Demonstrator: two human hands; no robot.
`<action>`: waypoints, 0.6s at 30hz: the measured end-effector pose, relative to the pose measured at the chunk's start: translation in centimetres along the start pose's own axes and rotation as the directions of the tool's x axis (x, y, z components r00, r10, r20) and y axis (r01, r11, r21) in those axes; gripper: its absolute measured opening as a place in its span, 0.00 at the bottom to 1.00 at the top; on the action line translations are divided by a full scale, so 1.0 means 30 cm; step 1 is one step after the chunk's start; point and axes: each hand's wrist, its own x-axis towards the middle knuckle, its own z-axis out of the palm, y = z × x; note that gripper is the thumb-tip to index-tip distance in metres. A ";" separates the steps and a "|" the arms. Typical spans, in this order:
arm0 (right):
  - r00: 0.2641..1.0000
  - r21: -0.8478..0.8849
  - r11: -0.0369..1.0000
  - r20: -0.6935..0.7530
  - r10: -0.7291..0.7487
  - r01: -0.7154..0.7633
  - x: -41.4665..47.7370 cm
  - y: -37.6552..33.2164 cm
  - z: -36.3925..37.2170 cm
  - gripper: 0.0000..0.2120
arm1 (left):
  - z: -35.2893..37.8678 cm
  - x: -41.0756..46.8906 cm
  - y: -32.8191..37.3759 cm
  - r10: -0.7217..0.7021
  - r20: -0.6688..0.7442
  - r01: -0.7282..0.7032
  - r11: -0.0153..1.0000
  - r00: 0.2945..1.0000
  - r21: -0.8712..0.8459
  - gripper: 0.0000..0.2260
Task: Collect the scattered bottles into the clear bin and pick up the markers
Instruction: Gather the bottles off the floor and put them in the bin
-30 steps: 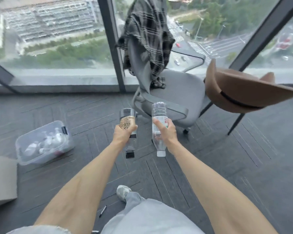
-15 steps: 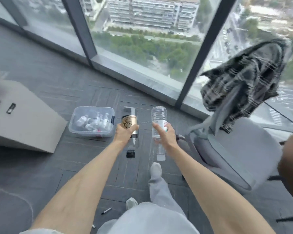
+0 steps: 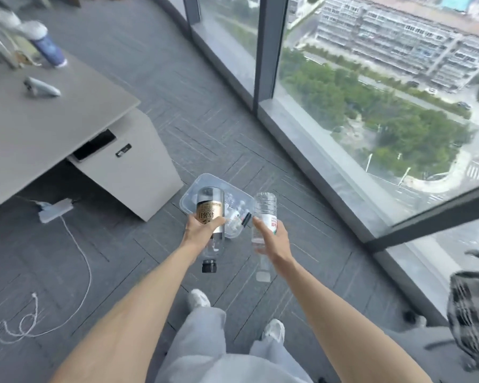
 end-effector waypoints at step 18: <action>0.972 -0.120 0.967 -0.084 0.218 -0.227 1.057 0.270 0.627 0.37 | -0.142 1.280 -0.216 -0.150 0.017 0.147 0.982 0.988 0.117 0.31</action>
